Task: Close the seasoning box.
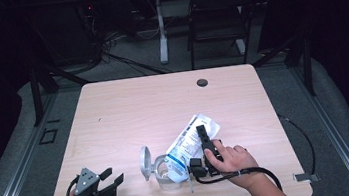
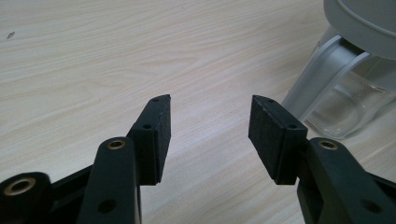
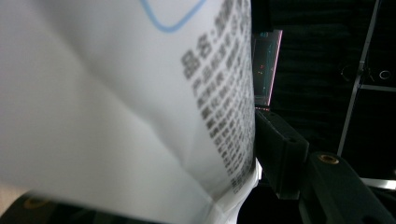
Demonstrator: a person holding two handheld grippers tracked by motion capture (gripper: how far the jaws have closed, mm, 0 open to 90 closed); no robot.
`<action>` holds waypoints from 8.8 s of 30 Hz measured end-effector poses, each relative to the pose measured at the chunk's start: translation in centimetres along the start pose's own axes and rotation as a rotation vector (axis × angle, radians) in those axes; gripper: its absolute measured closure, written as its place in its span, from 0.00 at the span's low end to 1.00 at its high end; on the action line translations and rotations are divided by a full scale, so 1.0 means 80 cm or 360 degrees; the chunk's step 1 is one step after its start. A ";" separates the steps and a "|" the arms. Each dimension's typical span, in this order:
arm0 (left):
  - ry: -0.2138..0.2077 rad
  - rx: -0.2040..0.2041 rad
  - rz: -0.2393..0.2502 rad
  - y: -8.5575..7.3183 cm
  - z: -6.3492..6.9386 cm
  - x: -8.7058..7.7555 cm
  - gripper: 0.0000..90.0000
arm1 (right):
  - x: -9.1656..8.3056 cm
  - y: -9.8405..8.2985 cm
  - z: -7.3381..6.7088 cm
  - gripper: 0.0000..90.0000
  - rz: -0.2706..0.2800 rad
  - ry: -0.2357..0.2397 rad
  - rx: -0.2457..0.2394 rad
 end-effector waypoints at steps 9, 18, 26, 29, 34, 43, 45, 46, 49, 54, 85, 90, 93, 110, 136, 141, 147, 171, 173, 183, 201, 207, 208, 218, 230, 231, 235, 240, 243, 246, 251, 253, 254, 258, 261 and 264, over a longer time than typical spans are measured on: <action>0.0000 0.0001 0.0002 0.000 0.000 0.000 0.55 | -0.001 0.003 0.001 0.59 0.0013 -0.0006 -0.0024; -0.0001 0.0001 0.0000 0.000 0.000 0.000 0.55 | -0.001 0.003 0.001 0.60 0.0009 0.0001 -0.0017; 0.0000 0.0001 0.0001 0.000 0.000 0.000 0.55 | -0.002 0.004 0.001 0.61 0.0020 -0.0008 -0.0027; 0.0000 0.0002 0.0002 0.000 0.000 0.000 0.55 | -0.003 0.004 0.001 0.61 0.0018 -0.0005 -0.0028; 0.0000 0.0003 0.0001 0.000 0.000 0.000 0.55 | -0.003 0.005 0.001 0.61 0.0027 -0.0011 -0.0035; 0.0000 0.0002 0.0000 0.000 0.000 0.000 0.55 | -0.004 0.005 0.002 0.62 0.0019 -0.0017 -0.0063; -0.0001 0.0002 0.0000 0.000 0.000 0.000 0.55 | -0.004 0.005 0.001 0.62 0.0038 -0.0017 -0.0050; 0.0000 0.0002 0.0001 0.000 0.000 0.000 0.55 | -0.004 0.005 0.001 0.62 0.0038 -0.0017 -0.0051; 0.0001 0.0002 0.0001 0.000 0.001 0.000 0.55 | -0.004 0.006 0.001 0.62 0.0041 -0.0017 -0.0049; 0.0003 0.0001 0.0006 0.000 0.001 0.000 0.55 | -0.004 0.006 0.001 0.62 0.0049 -0.0015 -0.0048; -0.0002 0.0002 0.0001 0.000 0.001 0.000 0.55 | -0.005 0.007 0.003 0.62 0.0054 -0.0016 -0.0090; -0.0002 0.0002 0.0000 0.000 0.001 0.000 0.55 | -0.005 0.007 0.004 0.63 0.0062 -0.0015 -0.0091; -0.0002 0.0002 0.0000 0.000 0.001 0.000 0.55 | -0.006 0.007 0.004 0.63 0.0065 -0.0016 -0.0092; -0.0001 0.0002 -0.0001 0.000 0.001 0.000 0.55 | -0.009 0.008 0.008 0.66 0.0037 -0.0022 -0.0133; 0.0000 0.0006 -0.0003 0.000 0.001 0.000 0.55 | -0.009 0.008 0.006 0.71 0.0060 -0.0024 -0.0109; 0.0000 0.0006 -0.0002 0.000 0.001 0.000 0.55 | -0.009 0.008 0.006 0.71 0.0056 -0.0032 -0.0118; 0.0001 0.0006 -0.0002 0.000 0.001 0.000 0.55 | -0.008 0.008 0.007 0.72 0.0069 -0.0032 -0.0108; -0.0001 0.0006 -0.0003 0.000 0.001 0.001 0.55 | -0.012 0.008 0.011 0.74 0.0034 -0.0041 -0.0137; 0.0000 0.0006 -0.0003 0.000 0.001 0.001 0.55 | -0.012 0.008 0.011 0.74 0.0034 -0.0042 -0.0138; 0.0001 0.0003 0.0002 0.000 0.001 0.001 0.55 | -0.012 0.007 0.013 0.75 0.0048 -0.0049 -0.0145; 0.0000 0.0003 0.0008 0.000 0.001 0.001 0.55 | -0.012 0.007 0.014 0.78 0.0062 -0.0066 -0.0162; -0.0003 0.0003 0.0011 0.000 0.001 0.002 0.55 | -0.015 0.008 0.014 0.81 0.0042 -0.0072 -0.0194; -0.0003 0.0003 0.0011 0.000 0.001 0.002 0.55 | -0.013 0.007 0.012 0.82 0.0080 -0.0071 -0.0176; 0.0001 0.0003 0.0007 0.000 0.001 0.001 0.55 | -0.014 0.009 0.011 0.88 0.0069 -0.0075 -0.0179; 0.0002 0.0005 0.0006 0.000 0.001 0.001 0.55 | -0.015 0.009 0.010 0.92 0.0068 -0.0076 -0.0185; 0.0000 0.0005 0.0010 0.000 0.001 0.001 0.55 | -0.014 0.009 0.010 0.92 0.0081 -0.0085 -0.0193; 0.0003 0.0001 0.0007 0.000 0.001 0.001 0.55 | -0.013 0.010 0.010 0.93 0.0084 -0.0091 -0.0196; 0.0003 0.0000 0.0007 0.000 0.001 0.002 0.55 | -0.015 0.010 0.010 0.93 0.0060 -0.0095 -0.0205; 0.0003 0.0001 0.0007 0.000 0.001 0.002 0.55 | -0.015 0.009 0.009 0.94 0.0067 -0.0101 -0.0214; 0.0004 0.0007 -0.0003 0.000 0.000 0.001 0.55 | -0.014 0.008 0.009 0.94 0.0071 -0.0107 -0.0194; 0.0005 0.0004 0.0004 -0.001 0.001 0.002 0.55 | -0.014 0.008 0.008 0.94 0.0063 -0.0122 -0.0215; 0.0004 0.0010 0.0002 -0.001 0.001 0.003 0.55 | -0.014 0.009 0.008 0.94 0.0072 -0.0129 -0.0220; 0.0005 0.0013 0.0003 -0.001 0.001 0.003 0.55 | -0.014 0.009 0.008 0.94 0.0063 -0.0131 -0.0226; 0.0002 0.0009 0.0008 -0.001 0.001 0.003 0.55 | -0.014 0.009 0.009 0.94 0.0059 -0.0144 -0.0237; 0.0003 0.0008 0.0004 -0.001 0.001 0.002 0.55 | -0.014 0.010 0.011 0.94 0.0071 -0.0156 -0.0254; 0.0003 0.0008 0.0005 -0.001 0.001 0.003 0.55 | -0.016 0.010 0.013 0.94 0.0058 -0.0160 -0.0269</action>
Point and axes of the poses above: each handheld gripper's, and its own axes: x roughly forward along the jaws, y roughly out of its top, z roughly to its right, the point moved 3 cm from there along x, roughly forward along the jaws, and after that the axes turned 8 degrees about y, right-handed, at the moved point
